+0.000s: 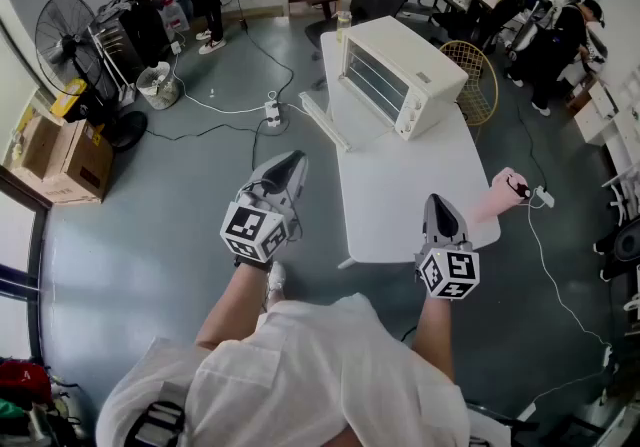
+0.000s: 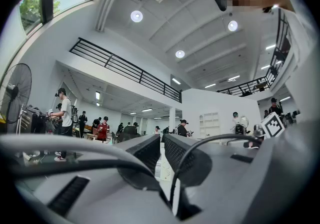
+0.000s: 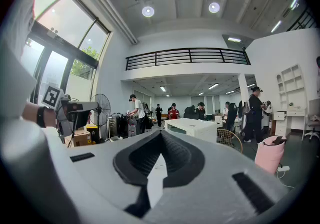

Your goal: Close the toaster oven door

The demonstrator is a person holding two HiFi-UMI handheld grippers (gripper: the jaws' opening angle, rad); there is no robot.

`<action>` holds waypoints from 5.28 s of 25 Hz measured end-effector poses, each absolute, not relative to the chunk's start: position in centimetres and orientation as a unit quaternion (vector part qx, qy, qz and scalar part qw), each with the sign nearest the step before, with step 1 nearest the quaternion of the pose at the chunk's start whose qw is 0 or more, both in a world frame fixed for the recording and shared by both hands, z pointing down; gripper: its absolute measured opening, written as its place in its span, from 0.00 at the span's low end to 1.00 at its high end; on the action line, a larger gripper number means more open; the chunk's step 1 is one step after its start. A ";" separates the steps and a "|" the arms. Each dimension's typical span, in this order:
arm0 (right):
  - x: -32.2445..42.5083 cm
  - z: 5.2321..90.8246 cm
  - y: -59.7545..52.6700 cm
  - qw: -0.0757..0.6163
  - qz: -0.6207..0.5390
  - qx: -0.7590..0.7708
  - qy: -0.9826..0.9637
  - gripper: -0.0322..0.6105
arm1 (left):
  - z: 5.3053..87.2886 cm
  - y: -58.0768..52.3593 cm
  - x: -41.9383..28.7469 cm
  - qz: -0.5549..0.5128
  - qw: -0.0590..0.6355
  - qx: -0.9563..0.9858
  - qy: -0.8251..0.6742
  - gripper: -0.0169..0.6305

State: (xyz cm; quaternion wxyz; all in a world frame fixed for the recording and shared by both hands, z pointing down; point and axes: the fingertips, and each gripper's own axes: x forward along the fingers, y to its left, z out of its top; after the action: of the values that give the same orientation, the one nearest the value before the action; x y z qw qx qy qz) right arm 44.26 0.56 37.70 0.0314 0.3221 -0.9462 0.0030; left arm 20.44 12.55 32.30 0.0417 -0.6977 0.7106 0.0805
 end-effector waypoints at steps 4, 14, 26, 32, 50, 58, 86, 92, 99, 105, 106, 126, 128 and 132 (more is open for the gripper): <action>44.2 37.5 0.4 0.028 0.002 0.321 -0.947 0.05 | 32.0 12.5 20.2 0.083 0.045 -0.696 0.712 0.07; 43.8 37.5 0.3 0.034 0.005 0.309 -0.950 0.05 | 31.8 12.4 20.2 0.083 0.044 -0.699 0.709 0.07; 42.8 37.2 0.3 0.035 0.008 0.302 -0.953 0.06 | 31.7 12.5 19.2 0.098 0.036 -0.693 0.714 0.07; 42.3 38.4 1.2 0.046 0.012 0.299 -0.953 0.06 | 32.9 12.9 19.6 0.088 0.026 -0.702 0.706 0.07; 41.3 39.3 0.4 0.056 0.016 0.300 -0.952 0.09 | 33.4 12.9 17.7 0.097 0.020 -0.691 0.716 0.07; 40.3 39.5 0.5 0.060 0.011 0.289 -0.955 0.09 | 32.9 13.0 17.2 0.091 0.026 -0.693 0.715 0.07; 33.8 39.1 -1.7 0.068 0.011 0.306 -0.950 0.18 | 33.1 10.8 10.5 0.094 0.020 -0.710 0.697 0.07; 29.6 39.8 -3.5 0.083 0.009 0.327 -0.941 0.19 | 33.2 8.1 5.7 0.093 0.018 -0.730 0.677 0.07; 23.8 40.3 -6.5 0.093 0.008 0.361 -0.928 0.20 | 33.7 4.9 -1.2 0.089 0.015 -0.754 0.651 0.07; 20.7 40.9 -8.1 0.096 0.013 0.393 -0.914 0.21 | 34.9 2.6 -5.4 0.082 0.010 -0.776 0.625 0.07; 20.3 41.1 -8.3 0.097 0.014 0.397 -0.912 0.21 | 35.1 2.0 -5.9 0.083 0.009 -0.778 0.622 0.07; 17.7 42.7 -20.1 0.113 0.015 0.428 -0.897 0.24 | 35.5 -13.5 -9.8 0.085 0.004 -0.793 0.603 0.07; 17.6 43.2 -21.6 0.115 0.016 0.430 -0.895 0.24 | 36.0 -15.3 -9.8 0.086 0.004 -0.796 0.600 0.07; 17.2 44.0 -23.3 0.123 0.025 0.438 -0.890 0.25 | 36.8 -17.8 -10.0 0.087 -0.007 -0.805 0.587 0.07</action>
State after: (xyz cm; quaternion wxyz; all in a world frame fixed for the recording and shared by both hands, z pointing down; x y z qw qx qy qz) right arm 17.18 -23.25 43.98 0.1235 0.4380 -0.8901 0.0253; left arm -10.00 -17.78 36.85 -0.0075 -0.8050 0.5868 0.0872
